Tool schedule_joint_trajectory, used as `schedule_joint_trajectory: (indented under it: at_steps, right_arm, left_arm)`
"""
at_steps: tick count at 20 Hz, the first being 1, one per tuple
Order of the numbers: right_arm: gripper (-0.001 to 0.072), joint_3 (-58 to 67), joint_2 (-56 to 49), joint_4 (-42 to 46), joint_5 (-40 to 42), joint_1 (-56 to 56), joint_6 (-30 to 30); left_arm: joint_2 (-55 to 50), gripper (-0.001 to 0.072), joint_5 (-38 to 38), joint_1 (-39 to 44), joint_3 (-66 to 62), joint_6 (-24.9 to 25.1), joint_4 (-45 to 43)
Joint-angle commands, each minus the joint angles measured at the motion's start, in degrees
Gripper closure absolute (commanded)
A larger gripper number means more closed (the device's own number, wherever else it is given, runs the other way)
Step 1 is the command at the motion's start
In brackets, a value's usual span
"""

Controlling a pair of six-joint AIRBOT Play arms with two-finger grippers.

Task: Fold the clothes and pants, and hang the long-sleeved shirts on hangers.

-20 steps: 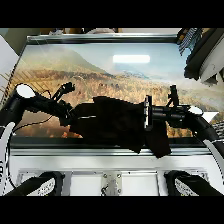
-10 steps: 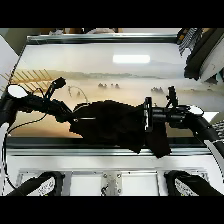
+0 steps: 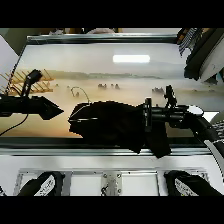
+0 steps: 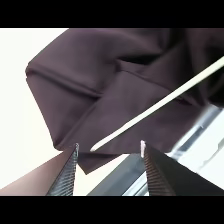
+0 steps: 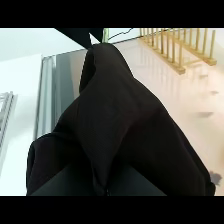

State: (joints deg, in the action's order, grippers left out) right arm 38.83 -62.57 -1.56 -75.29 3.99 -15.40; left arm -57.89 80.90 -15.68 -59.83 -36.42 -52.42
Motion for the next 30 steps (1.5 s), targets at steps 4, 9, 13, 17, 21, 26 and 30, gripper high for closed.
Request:
schedule_joint_trajectory:
  at_steps: [4, 9, 13, 17, 21, 26, 30]
  right_arm:
    - [0.0693, 0.04, 2.19, -0.17, 0.50, -0.04, 3.08]
    - [0.0692, 0.04, 3.78, -0.20, 1.68, -0.04, 3.69]
    - [0.0692, 0.09, 6.99, -2.19, 6.36, -0.50, 5.22]
    - [0.0693, 0.35, 10.47, -3.58, 6.40, -3.76, 6.27]
    - [0.0692, 0.90, 11.72, -3.63, 6.32, -5.81, 6.49]
    - [0.0692, 0.90, 11.96, -3.61, 6.29, -5.79, 7.32]
    - [0.0692, 0.90, 11.96, -3.61, 6.29, -5.79, 7.34]
  left_arm:
    - [6.34, 0.0293, -3.82, -10.69, 0.00, -14.51, -0.07]
    - [10.95, 0.0293, -5.11, -18.51, 0.00, -26.34, -0.09]
    - [11.61, 0.0294, -4.87, -19.41, 0.15, -34.36, -0.63]
    - [11.65, 0.0294, -4.79, -19.12, 6.73, -39.95, -0.52]
    - [11.65, 0.0292, -4.52, -13.70, 17.77, -41.51, 1.27]
    - [11.65, 0.0293, -12.39, 1.46, 29.70, -44.50, 18.82]
    - [11.63, 0.0293, -26.43, 15.47, 33.94, -44.59, 33.27]
